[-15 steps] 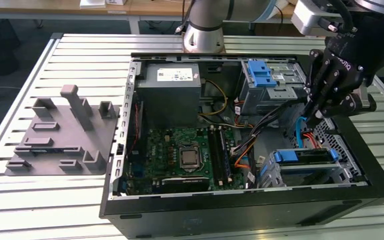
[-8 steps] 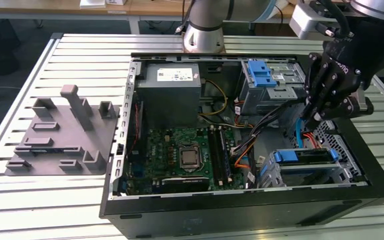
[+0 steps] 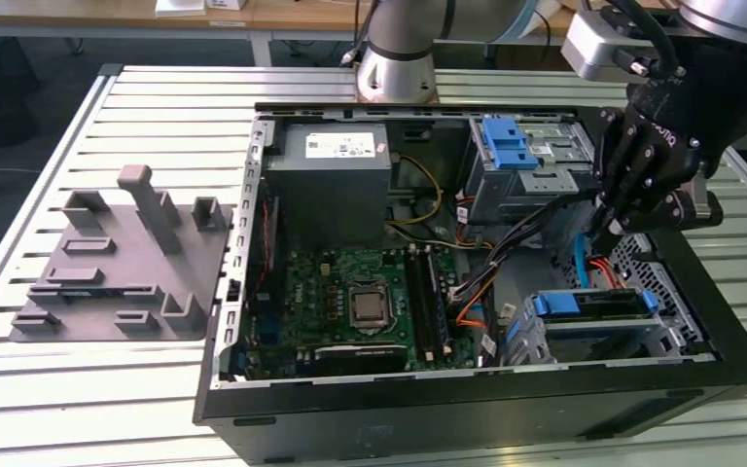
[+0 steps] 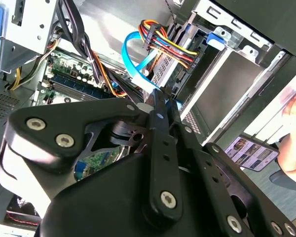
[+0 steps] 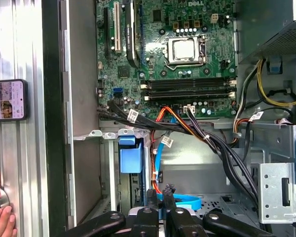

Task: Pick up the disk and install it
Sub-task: 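Insert the second disk wire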

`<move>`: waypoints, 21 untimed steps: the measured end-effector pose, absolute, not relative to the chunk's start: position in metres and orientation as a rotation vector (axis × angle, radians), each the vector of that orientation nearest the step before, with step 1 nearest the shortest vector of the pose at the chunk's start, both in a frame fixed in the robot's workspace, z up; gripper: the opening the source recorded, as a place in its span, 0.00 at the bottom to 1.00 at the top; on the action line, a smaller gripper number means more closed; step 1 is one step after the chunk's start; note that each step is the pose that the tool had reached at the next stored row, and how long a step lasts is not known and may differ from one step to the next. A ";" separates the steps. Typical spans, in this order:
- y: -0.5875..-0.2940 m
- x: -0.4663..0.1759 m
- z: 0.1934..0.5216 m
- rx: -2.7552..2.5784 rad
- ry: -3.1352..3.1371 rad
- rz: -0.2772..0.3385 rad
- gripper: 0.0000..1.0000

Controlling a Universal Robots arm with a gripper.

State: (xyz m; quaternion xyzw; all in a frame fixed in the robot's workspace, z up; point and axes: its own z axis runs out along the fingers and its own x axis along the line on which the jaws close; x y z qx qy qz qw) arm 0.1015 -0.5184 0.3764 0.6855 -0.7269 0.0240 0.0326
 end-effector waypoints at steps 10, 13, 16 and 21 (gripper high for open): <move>-0.522 0.102 0.376 2.147 -2.275 -0.010 0.16; -0.524 0.102 0.376 2.147 -2.275 -0.010 0.16; -0.527 0.102 0.374 2.147 -2.275 -0.010 0.16; -0.529 0.102 0.367 2.146 -2.274 -0.009 0.16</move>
